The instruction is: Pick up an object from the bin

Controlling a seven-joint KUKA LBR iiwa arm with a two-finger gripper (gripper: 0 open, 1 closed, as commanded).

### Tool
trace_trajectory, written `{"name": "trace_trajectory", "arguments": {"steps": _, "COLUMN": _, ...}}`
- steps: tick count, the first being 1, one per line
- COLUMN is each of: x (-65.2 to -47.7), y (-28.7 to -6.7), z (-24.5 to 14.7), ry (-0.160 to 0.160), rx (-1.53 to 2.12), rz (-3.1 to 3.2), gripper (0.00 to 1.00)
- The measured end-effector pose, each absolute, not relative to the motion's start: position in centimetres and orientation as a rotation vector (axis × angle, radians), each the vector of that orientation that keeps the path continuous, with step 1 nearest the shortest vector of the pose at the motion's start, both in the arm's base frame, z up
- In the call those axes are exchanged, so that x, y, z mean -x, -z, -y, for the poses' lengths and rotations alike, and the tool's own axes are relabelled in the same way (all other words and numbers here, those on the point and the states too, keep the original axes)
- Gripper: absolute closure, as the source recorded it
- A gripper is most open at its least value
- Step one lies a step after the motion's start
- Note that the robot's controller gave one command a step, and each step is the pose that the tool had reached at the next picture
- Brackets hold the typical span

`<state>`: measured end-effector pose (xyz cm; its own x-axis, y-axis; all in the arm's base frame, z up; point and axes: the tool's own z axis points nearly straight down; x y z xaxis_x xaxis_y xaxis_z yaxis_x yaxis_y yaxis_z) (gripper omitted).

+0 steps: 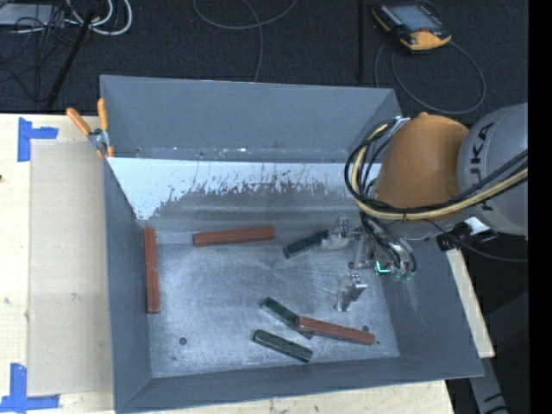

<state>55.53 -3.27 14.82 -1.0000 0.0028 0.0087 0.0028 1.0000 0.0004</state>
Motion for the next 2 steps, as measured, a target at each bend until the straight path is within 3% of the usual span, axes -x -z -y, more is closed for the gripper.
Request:
{"name": "trace_trajectory", "arguments": {"steps": 1, "x": -55.7, "y": -15.2, "z": 3.3, "ry": 0.000, "rx": 0.003, "rz": 3.140, "gripper": 0.00}}
{"name": "trace_trajectory", "arguments": {"steps": 2, "x": -51.0, "y": -8.8, "z": 3.3, "ry": 0.000, "rx": -0.021, "rz": 3.141, "gripper": 0.00}}
